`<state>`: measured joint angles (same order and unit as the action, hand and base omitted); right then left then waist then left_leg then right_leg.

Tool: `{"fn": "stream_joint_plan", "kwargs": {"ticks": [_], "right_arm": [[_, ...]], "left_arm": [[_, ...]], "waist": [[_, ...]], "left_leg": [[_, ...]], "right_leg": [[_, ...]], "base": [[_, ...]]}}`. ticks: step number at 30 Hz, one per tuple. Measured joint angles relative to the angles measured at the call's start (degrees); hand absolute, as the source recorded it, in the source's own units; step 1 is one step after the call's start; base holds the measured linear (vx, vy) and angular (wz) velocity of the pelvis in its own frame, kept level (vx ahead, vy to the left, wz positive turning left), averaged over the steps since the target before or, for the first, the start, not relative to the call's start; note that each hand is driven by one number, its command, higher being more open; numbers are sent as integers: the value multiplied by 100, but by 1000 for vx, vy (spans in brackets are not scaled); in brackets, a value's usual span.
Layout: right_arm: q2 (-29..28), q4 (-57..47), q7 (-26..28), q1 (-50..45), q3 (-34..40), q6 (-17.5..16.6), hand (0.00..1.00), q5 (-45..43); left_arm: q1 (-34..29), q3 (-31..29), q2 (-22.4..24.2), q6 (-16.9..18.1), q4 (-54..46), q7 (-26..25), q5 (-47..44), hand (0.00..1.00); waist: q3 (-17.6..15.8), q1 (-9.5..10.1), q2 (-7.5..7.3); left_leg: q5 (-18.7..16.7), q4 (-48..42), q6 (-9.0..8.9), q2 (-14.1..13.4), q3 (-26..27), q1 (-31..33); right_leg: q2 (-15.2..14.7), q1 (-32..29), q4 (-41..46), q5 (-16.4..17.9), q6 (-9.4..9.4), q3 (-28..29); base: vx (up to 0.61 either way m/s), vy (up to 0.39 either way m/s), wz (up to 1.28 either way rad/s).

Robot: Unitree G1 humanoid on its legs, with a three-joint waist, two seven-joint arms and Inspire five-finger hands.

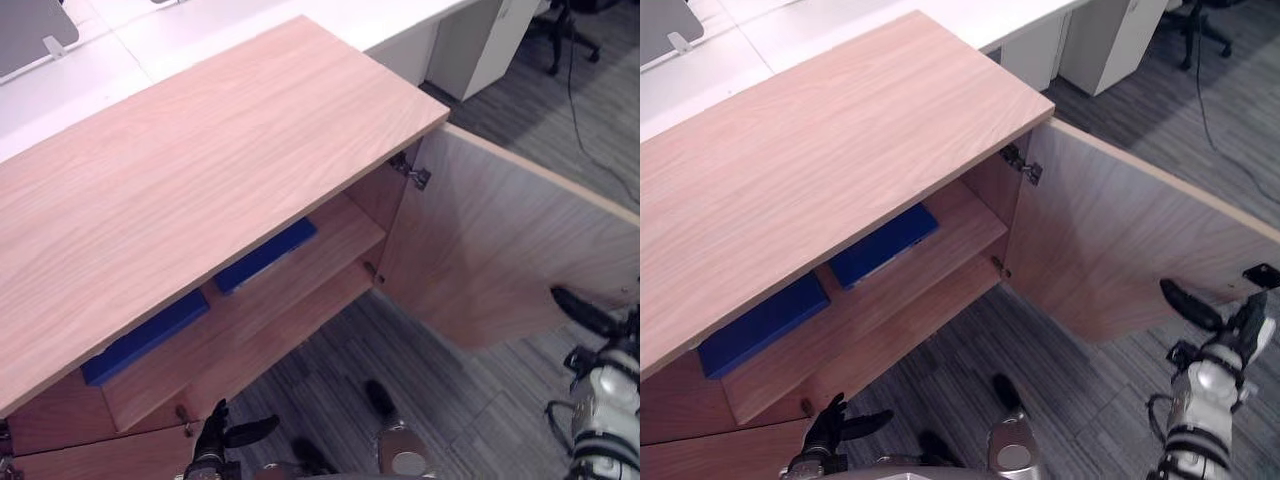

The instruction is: Walk over to the cabinet, pick up the folder, carry it to the office cabinet, place the folder inside the office cabinet, then close the office cabinet door

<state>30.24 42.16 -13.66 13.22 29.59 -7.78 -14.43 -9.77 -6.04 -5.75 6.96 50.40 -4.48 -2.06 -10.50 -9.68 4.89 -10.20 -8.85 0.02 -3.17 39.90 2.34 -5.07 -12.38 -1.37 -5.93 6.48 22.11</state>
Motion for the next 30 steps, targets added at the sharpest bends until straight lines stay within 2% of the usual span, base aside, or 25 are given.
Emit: {"fn": "stream_joint_plan", "kwargs": {"ticks": [3,8,11,14,17,20,21,27,30], "right_arm": [[366,185,60,31,-420,2,100,12],[396,102,228,-7,-794,6,100,78],[242,-895,221,-633,-802,72,100,110],[-466,-2374,227,-1538,-796,66,100,126],[-1459,-3628,269,-2444,-1172,-90,100,241],[-2050,-4366,335,-3220,-1722,-167,100,247],[-2155,-4573,360,-3535,-2035,-179,100,247],[-2015,-5245,746,-4881,-3227,-190,100,410],[-1432,-5266,856,-5130,-3664,-189,100,589]], "left_arm": [[41,105,1,37,-4,0,1,100],[119,217,41,112,-5,18,6,100],[176,184,46,114,18,12,130,100],[222,-17,73,100,186,-7,244,100],[304,-240,134,100,245,-44,538,100],[455,-267,166,90,410,-43,666,100],[460,-267,169,90,432,-43,667,100],[623,-225,86,74,858,-34,892,100],[752,-4,-118,53,1111,-17,1010,100]], "waist": [[-72,-11,117],[-160,-129,128],[-188,-163,121],[-214,-285,81],[-292,-414,-72],[-353,-480,-231],[-361,-484,-331],[-335,-530,-717],[-298,-529,-929]], "left_leg": [[-20,-45,-10,-5,-7,94],[-62,-147,-40,-50,-44,139],[-66,-184,-41,-85,-38,189],[-64,-199,-37,-192,-5,170],[-73,-240,-53,-304,25,76],[-127,-357,-134,-419,124,-38],[-159,-398,-182,-472,220,-111],[-347,-789,-260,-755,320,-229],[-363,-868,-261,-788,271,-232]], "right_leg": [[0,-83,-1,-22,8,22],[21,-106,-86,-90,-1,42],[27,-104,-216,-130,-44,43],[146,-75,-240,-236,-1,132],[296,-40,-237,-296,-10,275],[399,52,-235,-325,-21,392],[450,84,-235,-349,-33,481],[617,219,-171,-394,-58,634],[594,246,-127,-384,-88,558]], "base": [[19,-7,-8],[-11,-4,-6],[-2,-9,-7],[48,-31,-19],[28,-35,-29],[-7,-33,-28],[-19,-26,-34],[-33,-34,-21],[-57,-10,4]]}}
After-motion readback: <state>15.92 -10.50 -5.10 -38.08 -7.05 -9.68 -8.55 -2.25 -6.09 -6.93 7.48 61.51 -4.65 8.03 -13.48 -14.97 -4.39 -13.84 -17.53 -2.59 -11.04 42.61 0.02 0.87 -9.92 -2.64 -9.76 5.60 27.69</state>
